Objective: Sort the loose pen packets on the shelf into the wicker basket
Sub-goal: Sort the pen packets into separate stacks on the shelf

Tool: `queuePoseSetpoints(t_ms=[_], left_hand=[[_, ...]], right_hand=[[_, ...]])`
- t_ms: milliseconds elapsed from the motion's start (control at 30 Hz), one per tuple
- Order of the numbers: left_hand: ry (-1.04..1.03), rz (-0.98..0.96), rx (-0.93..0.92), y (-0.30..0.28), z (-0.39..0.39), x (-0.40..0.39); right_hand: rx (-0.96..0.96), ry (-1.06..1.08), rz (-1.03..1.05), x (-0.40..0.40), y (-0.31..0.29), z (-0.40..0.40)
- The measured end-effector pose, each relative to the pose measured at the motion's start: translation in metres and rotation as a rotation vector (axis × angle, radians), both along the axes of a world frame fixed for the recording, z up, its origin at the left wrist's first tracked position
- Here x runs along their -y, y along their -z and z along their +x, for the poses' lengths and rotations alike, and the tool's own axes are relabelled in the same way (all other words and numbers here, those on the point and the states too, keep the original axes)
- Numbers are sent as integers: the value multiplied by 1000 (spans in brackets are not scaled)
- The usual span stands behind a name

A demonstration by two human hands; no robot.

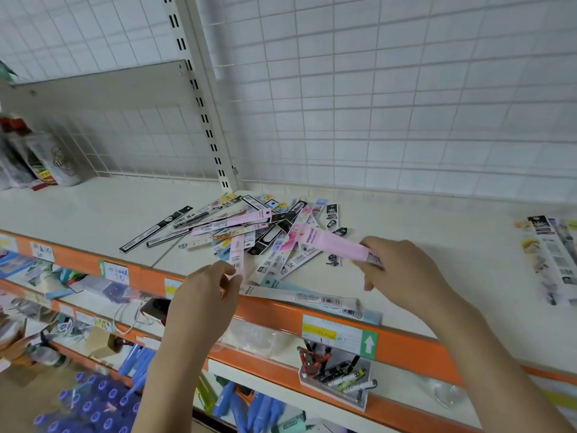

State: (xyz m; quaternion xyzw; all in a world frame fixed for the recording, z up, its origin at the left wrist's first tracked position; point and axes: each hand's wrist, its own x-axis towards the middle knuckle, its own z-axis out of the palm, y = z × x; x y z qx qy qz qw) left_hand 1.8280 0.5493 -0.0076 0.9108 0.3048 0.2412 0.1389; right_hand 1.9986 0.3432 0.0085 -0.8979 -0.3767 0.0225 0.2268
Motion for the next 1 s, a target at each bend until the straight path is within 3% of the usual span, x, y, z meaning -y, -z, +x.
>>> queuePoseSetpoints(t_ms=[200,467,833,1000], left_hand=[[92,-15,-51,-5,14,16],[211,-50,-304,-1,36,44],[67,-16,-261,-5,38,48],[20,-109,-27,-15,42,51]], right_hand=[[73,111,70,8,-9,6],[49,296,195,16,-5,9],[-16,144,37,7,7,6],[-32,121,-14,18,10,6]])
